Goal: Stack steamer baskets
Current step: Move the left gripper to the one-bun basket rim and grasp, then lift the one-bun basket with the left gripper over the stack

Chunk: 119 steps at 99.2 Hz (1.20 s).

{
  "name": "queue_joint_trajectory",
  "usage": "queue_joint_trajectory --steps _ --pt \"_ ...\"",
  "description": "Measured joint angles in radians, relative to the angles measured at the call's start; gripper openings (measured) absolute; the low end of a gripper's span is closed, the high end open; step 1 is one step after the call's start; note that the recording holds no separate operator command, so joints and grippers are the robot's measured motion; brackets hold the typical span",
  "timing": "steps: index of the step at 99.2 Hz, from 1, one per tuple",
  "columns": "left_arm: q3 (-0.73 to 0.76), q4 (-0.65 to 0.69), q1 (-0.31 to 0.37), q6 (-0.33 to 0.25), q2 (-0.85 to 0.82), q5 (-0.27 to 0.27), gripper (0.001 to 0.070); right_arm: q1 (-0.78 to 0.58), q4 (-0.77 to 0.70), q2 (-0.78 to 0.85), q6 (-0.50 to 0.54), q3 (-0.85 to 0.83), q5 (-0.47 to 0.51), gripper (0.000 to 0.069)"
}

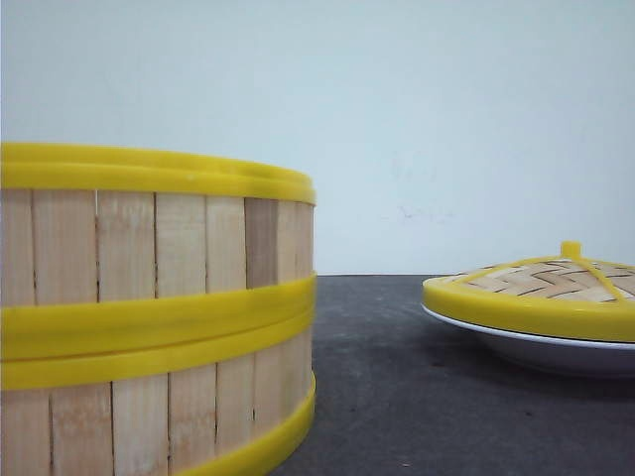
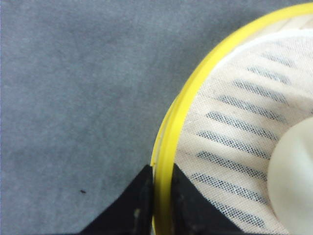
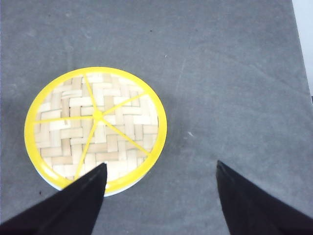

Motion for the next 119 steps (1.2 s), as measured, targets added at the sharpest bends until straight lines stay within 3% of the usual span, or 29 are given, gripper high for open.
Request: queue_joint_trajectory --steps 19,41,76,88,110,119 --pt "0.014 0.008 0.0 -0.009 0.002 0.022 0.0022 0.0 -0.025 0.0 0.0 0.0 0.0 0.0434" --pt "0.14 -0.055 -0.002 -0.008 0.003 0.029 0.0022 0.0 -0.037 0.0 0.0 0.0 0.0 0.0434" --pt "0.468 -0.322 -0.009 0.014 -0.052 0.126 0.0022 0.0 -0.038 0.0 0.0 0.0 0.0 0.0434" --pt "0.521 -0.375 -0.034 0.023 -0.106 0.144 0.0022 0.0 -0.038 0.001 0.0 0.0 0.0 0.0434" --pt "0.523 -0.486 -0.111 0.042 -0.254 0.24 0.0022 0.0 -0.035 0.001 0.0 0.0 0.0 0.0434" --pt "0.524 -0.55 -0.151 0.055 -0.306 0.249 0.0022 0.0 -0.031 0.001 0.0 0.0 0.0 0.0434"
